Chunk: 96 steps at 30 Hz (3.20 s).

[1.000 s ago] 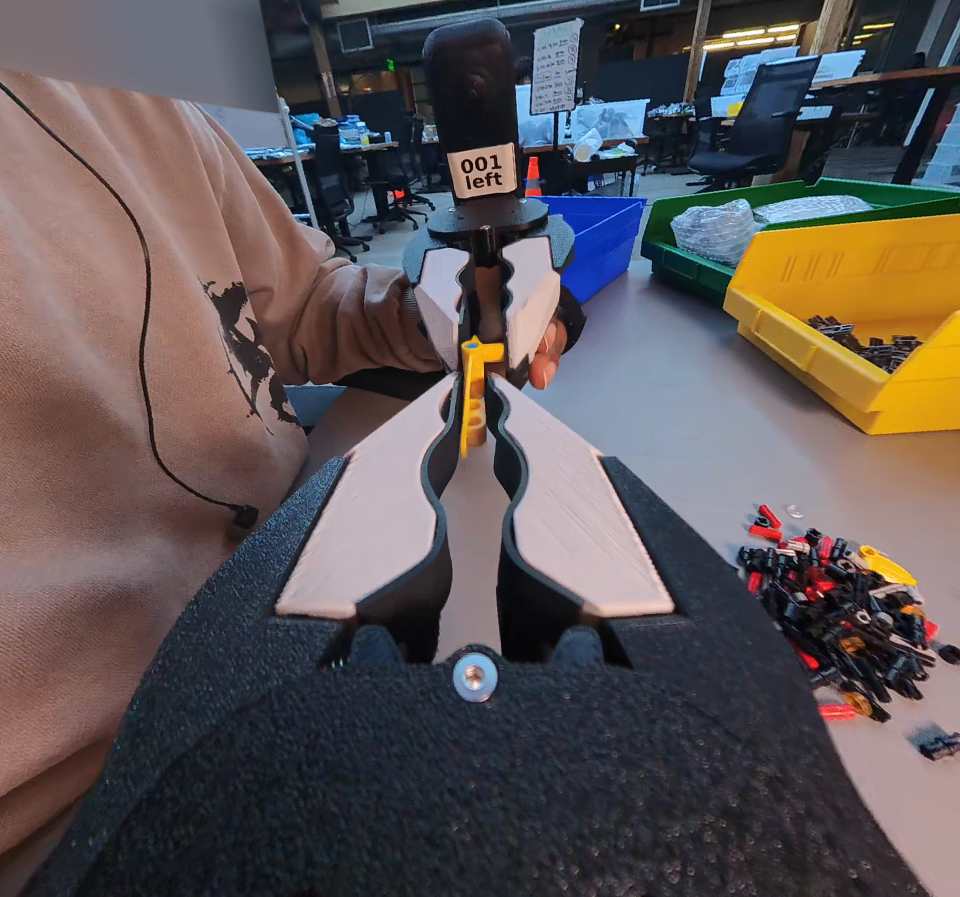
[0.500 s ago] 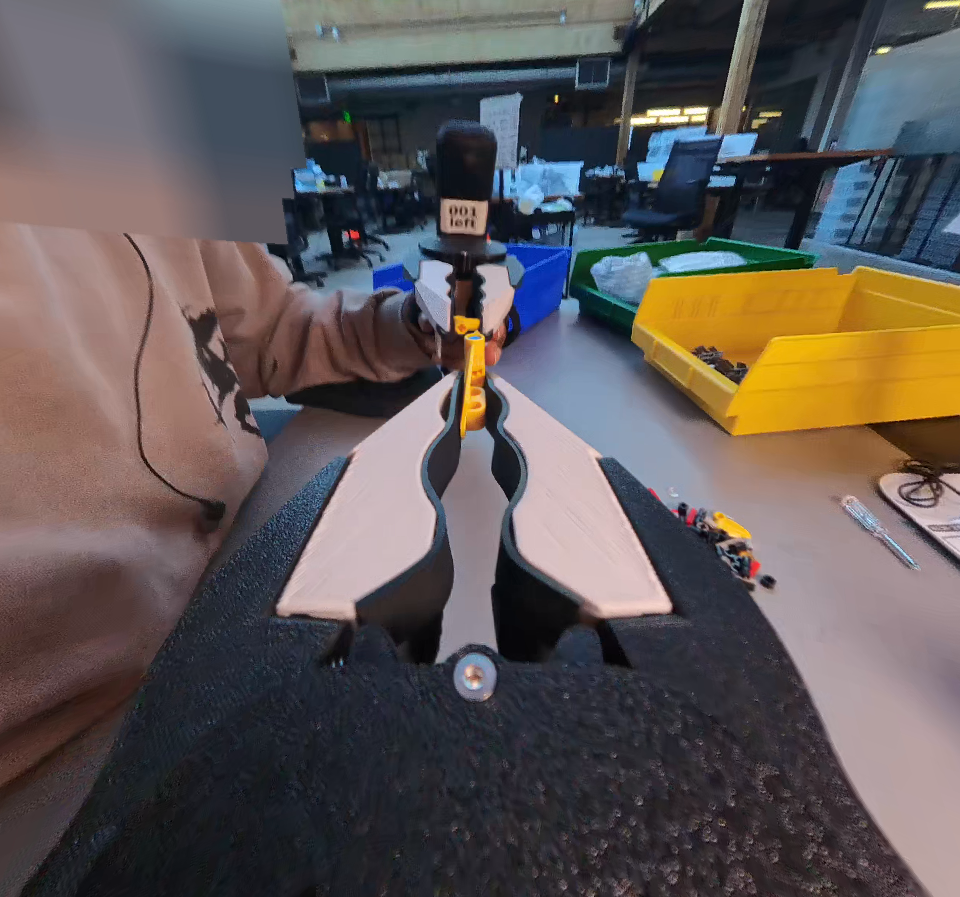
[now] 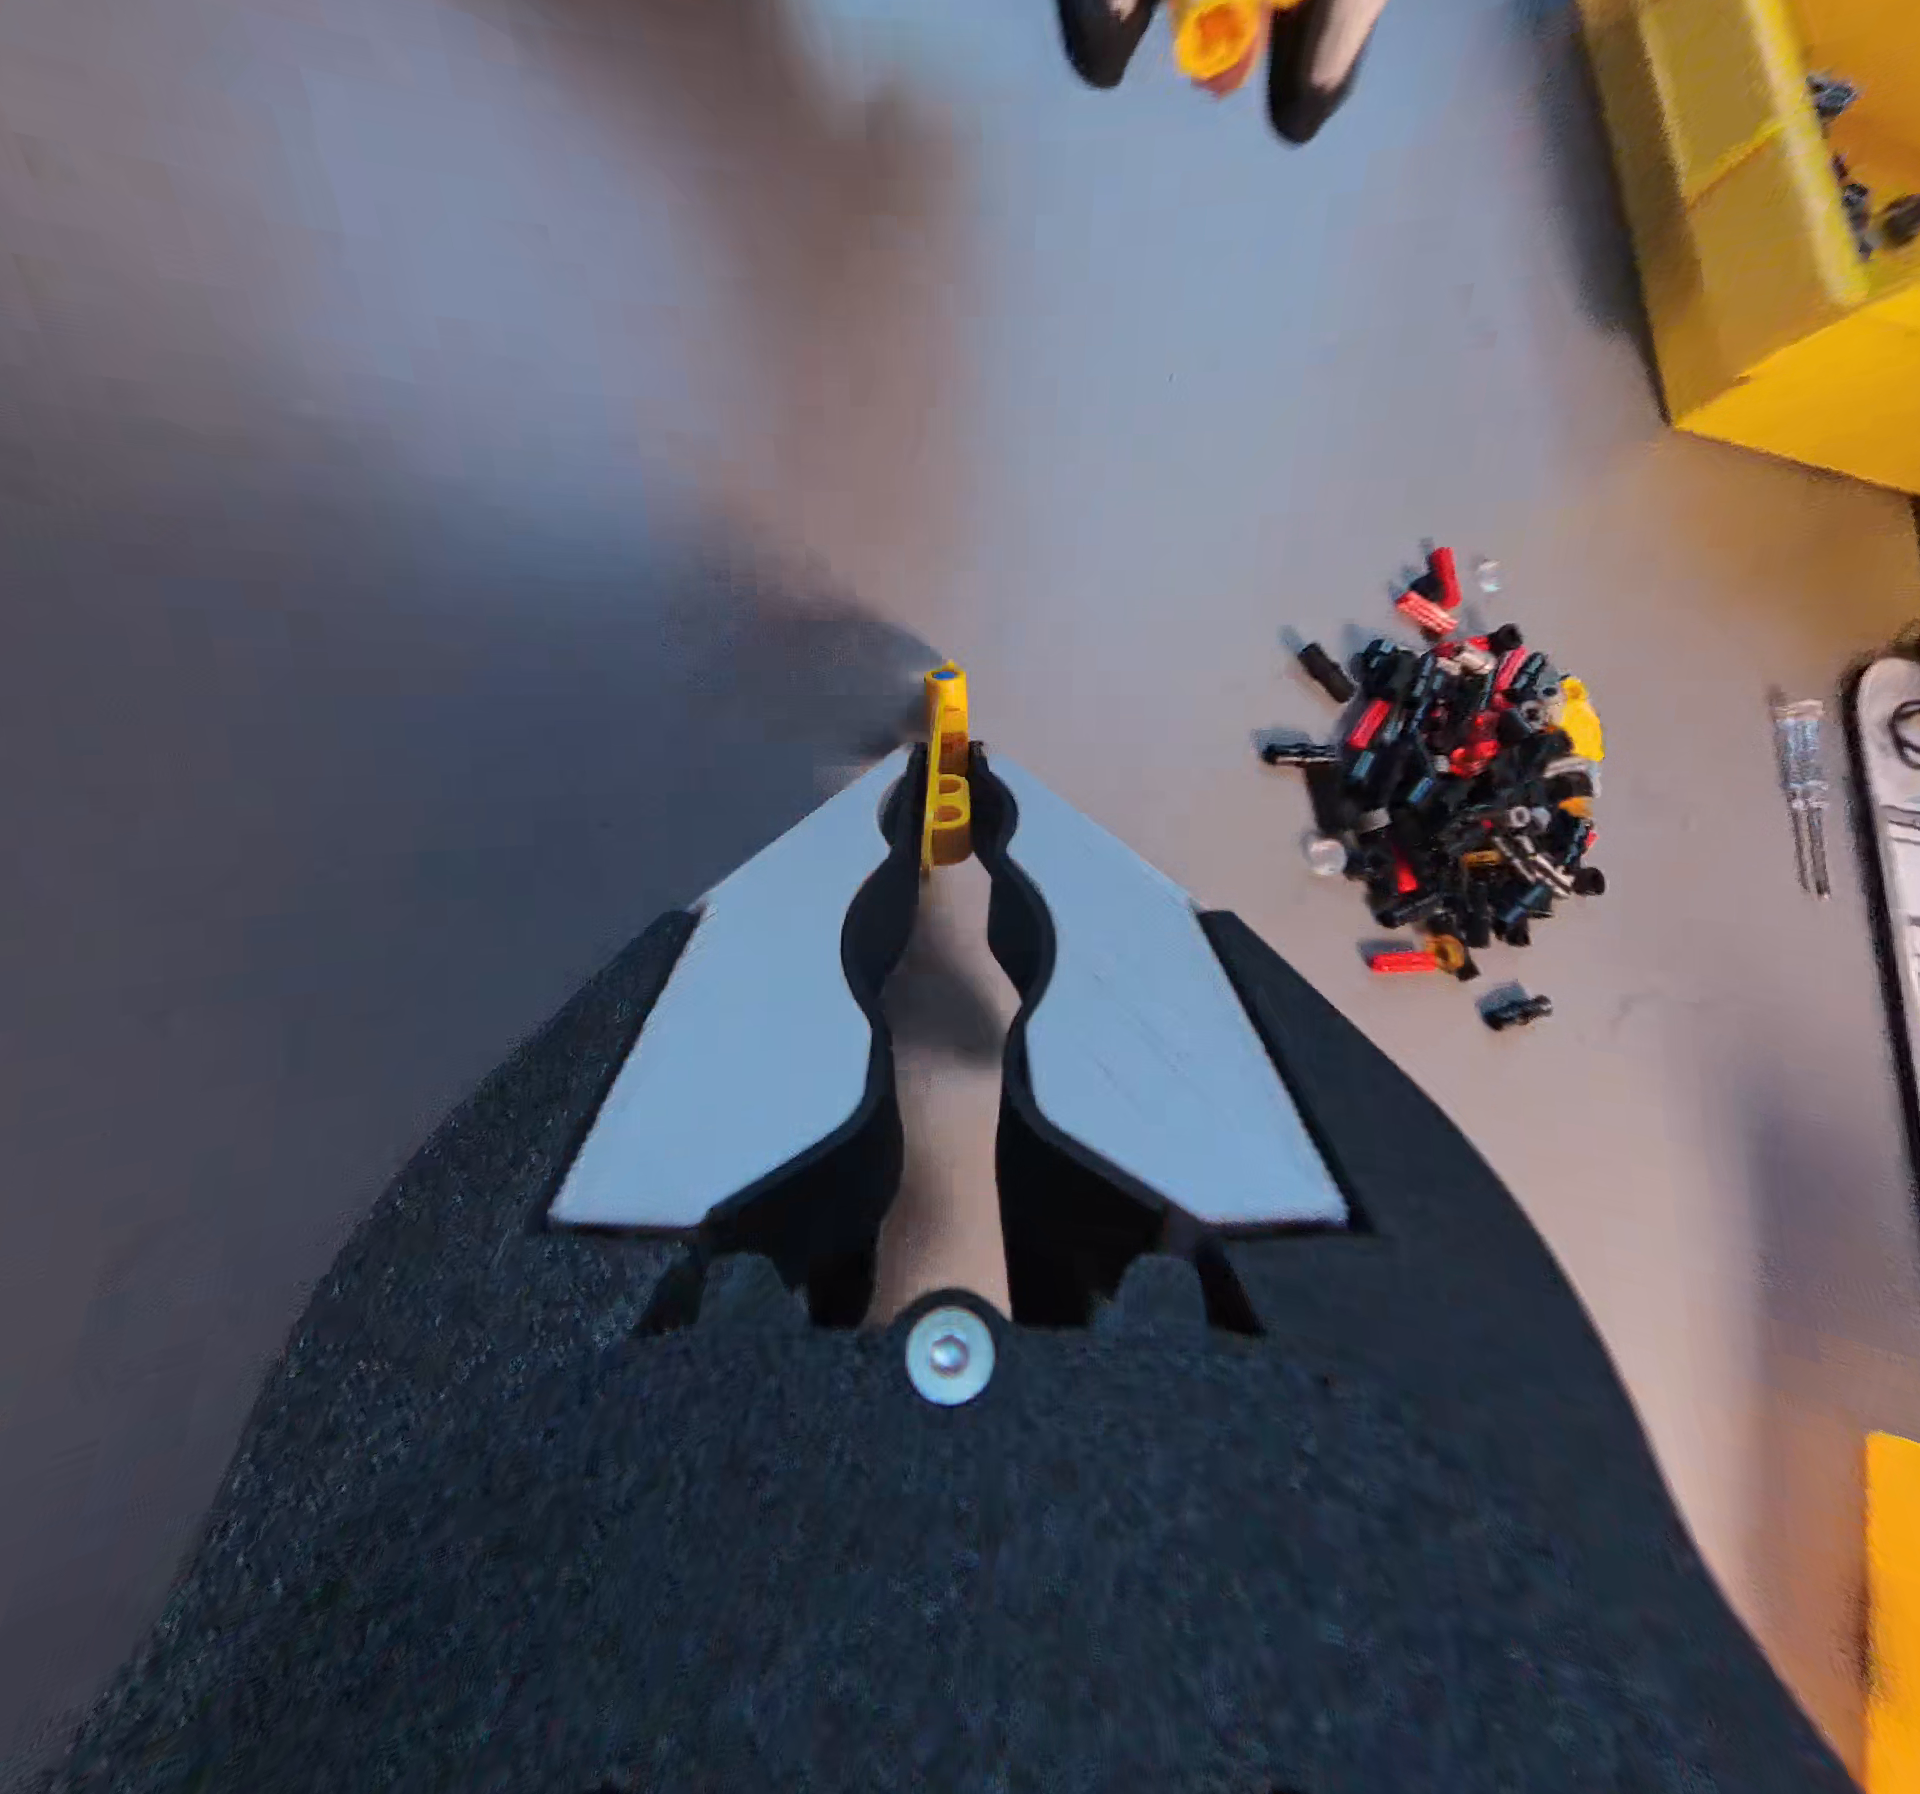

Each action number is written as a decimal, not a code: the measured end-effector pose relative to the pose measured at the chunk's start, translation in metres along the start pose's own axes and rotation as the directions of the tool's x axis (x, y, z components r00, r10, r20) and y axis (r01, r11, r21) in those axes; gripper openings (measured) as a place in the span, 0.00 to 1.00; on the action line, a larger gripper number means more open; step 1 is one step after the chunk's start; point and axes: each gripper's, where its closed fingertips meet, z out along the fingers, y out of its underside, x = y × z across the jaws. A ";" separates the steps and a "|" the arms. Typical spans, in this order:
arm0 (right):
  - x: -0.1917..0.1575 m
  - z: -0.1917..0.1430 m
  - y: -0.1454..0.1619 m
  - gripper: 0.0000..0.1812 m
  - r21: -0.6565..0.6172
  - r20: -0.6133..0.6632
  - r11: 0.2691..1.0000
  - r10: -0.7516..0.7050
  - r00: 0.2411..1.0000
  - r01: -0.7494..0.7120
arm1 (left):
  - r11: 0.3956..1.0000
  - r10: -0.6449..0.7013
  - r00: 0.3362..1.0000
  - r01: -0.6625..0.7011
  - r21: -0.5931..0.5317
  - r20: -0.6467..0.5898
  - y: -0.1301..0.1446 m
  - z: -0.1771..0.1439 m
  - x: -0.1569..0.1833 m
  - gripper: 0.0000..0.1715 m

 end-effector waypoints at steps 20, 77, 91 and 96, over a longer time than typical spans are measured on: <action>0.021 -0.044 -0.089 0.08 0.438 0.432 0.618 0.493 0.755 -0.653 | 0.817 0.577 0.759 -0.538 -0.210 0.300 -0.003 0.016 -0.004 0.09; 0.102 -0.101 0.012 0.11 0.281 -0.168 0.880 0.438 0.883 -0.383 | 0.929 -0.122 0.988 0.148 -0.338 0.096 0.065 0.034 -0.003 0.22; -0.003 -0.002 0.003 0.10 -0.007 0.102 0.987 0.158 0.982 -0.159 | 0.889 0.115 0.988 -0.057 -0.453 0.101 0.077 0.054 -0.001 0.03; -0.005 -0.004 -0.008 0.04 0.052 0.117 0.986 0.152 0.982 -0.159 | 0.927 0.075 0.995 -0.047 -0.372 0.061 0.062 0.052 0.008 0.03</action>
